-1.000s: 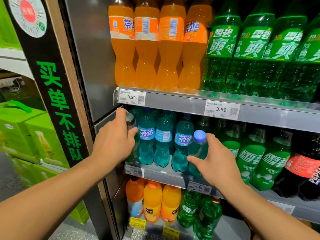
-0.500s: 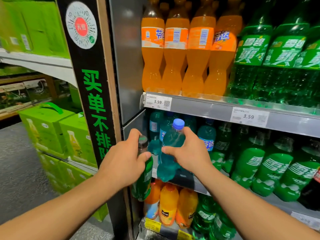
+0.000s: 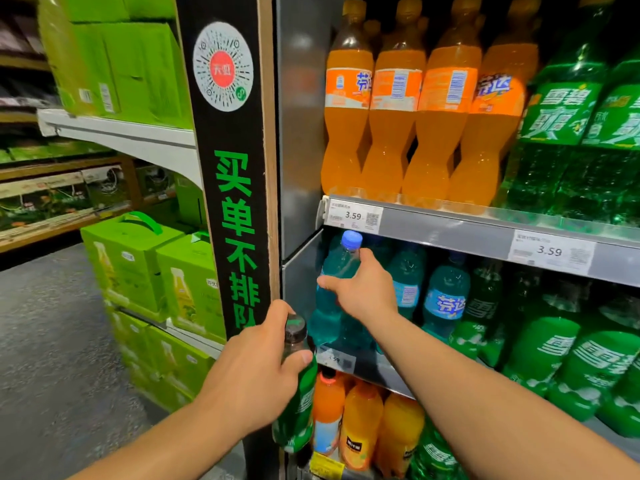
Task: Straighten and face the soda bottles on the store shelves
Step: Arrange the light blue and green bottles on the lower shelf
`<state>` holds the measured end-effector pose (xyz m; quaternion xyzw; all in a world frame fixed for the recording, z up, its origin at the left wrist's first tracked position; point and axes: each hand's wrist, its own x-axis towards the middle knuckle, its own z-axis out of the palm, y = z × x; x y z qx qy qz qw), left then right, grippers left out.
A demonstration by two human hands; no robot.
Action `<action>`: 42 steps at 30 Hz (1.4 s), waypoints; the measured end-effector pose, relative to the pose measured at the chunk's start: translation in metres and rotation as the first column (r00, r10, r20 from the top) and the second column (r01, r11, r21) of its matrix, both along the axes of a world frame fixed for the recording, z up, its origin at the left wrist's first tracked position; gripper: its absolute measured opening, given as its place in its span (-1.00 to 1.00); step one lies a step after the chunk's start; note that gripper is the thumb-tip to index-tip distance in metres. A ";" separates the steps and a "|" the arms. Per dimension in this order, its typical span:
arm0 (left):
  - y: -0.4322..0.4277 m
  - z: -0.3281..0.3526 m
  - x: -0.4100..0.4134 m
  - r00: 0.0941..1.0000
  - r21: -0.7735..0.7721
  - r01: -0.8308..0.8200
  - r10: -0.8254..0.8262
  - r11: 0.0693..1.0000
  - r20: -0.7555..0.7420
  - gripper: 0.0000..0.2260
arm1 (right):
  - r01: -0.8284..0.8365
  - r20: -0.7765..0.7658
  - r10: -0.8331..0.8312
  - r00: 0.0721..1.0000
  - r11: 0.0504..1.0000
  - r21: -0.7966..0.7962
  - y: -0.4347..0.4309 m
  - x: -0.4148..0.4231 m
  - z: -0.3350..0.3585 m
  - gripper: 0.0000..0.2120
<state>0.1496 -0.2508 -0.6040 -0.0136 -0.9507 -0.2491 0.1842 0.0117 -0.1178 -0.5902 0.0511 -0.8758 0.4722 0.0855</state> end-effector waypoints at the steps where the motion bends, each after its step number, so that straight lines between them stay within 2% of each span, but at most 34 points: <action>1: 0.000 0.000 0.000 1.000 0.002 0.002 -0.002 1.000 0.004 -0.68 | 0.007 -0.004 -0.007 1.000 1.000 0.000 -0.004 -0.001 0.000 -0.47; 7: 0.000 -0.002 0.006 0.999 0.037 0.009 -0.010 0.999 0.043 -0.69 | 0.038 -0.040 -0.038 0.998 0.999 -0.010 -0.011 0.003 -0.003 -0.52; 13: 0.002 -0.007 0.007 0.996 0.041 0.016 -0.019 0.999 0.090 -0.68 | 0.041 -0.170 -0.045 0.984 0.999 -0.028 -0.009 0.010 -0.008 -0.51; 16: 0.002 -0.011 0.007 0.994 0.052 0.010 -0.016 0.999 0.105 -0.69 | 0.065 -0.132 -0.066 0.989 0.998 -0.015 -0.012 0.004 -0.008 -0.56; 21: 0.004 -0.012 0.006 0.990 0.061 0.028 -0.036 0.998 0.139 -0.68 | 0.033 -0.029 -0.031 0.999 0.996 0.084 -0.024 -0.002 -0.016 -0.54; 26: 0.006 -0.016 0.006 0.990 0.095 0.029 -0.042 0.995 0.134 -0.68 | 0.071 0.002 -0.073 0.997 0.978 0.197 -0.037 -0.016 -0.008 -0.48; 29: 0.007 -0.016 0.007 0.988 0.101 0.028 -0.043 0.994 0.146 -0.68 | 0.090 -0.024 -0.086 0.996 0.964 0.250 -0.041 -0.019 -0.002 -0.52; 33: 0.007 -0.016 0.008 0.988 0.114 0.025 -0.041 0.993 0.146 -0.68 | 0.122 -0.070 -0.109 0.992 0.967 0.224 -0.043 -0.018 0.000 -0.61; 42: 0.008 -0.019 0.004 0.986 0.120 0.065 -0.082 0.991 0.146 -0.69 | 0.149 -0.127 -0.117 0.985 0.949 0.277 -0.040 -0.019 0.008 -0.64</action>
